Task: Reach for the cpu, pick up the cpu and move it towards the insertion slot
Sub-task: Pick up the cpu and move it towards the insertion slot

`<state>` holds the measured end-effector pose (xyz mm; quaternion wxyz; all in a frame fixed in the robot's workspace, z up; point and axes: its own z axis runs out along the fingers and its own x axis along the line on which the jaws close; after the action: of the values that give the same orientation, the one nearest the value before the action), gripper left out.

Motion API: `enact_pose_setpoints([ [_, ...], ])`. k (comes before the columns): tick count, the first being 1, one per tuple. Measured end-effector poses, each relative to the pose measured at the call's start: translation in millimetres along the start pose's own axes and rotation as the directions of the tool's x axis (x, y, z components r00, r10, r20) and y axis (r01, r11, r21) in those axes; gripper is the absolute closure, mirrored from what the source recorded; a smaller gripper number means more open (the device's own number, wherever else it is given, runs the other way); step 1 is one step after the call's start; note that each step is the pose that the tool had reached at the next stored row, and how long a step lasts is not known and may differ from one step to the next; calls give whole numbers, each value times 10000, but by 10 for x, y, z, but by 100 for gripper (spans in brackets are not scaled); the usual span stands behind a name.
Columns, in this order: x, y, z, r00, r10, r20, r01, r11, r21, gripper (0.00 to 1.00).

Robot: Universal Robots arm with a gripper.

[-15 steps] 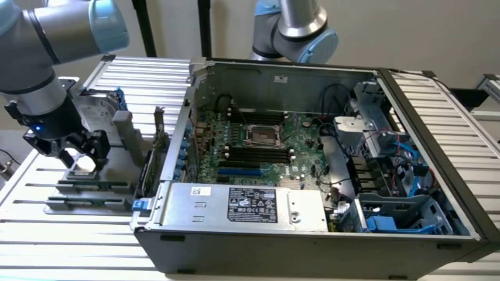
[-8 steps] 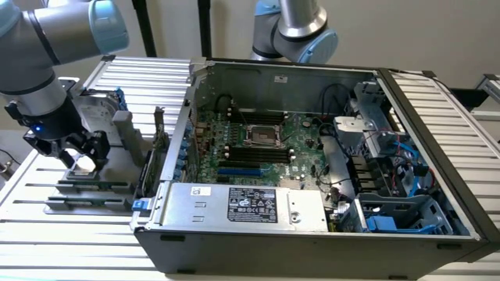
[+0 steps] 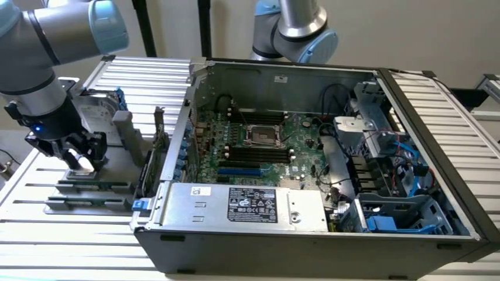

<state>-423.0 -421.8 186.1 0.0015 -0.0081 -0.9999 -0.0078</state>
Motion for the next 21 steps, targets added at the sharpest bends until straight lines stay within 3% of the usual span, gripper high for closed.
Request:
enact_pose_setpoints([
  [12,-2,0,-11,10000,0,-32,0,10000,-8,45],
  [17,-1,1,-73,10000,0,-34,0,10000,-29,45],
  [21,-1,3,-177,10000,0,-33,0,10000,-45,45],
])
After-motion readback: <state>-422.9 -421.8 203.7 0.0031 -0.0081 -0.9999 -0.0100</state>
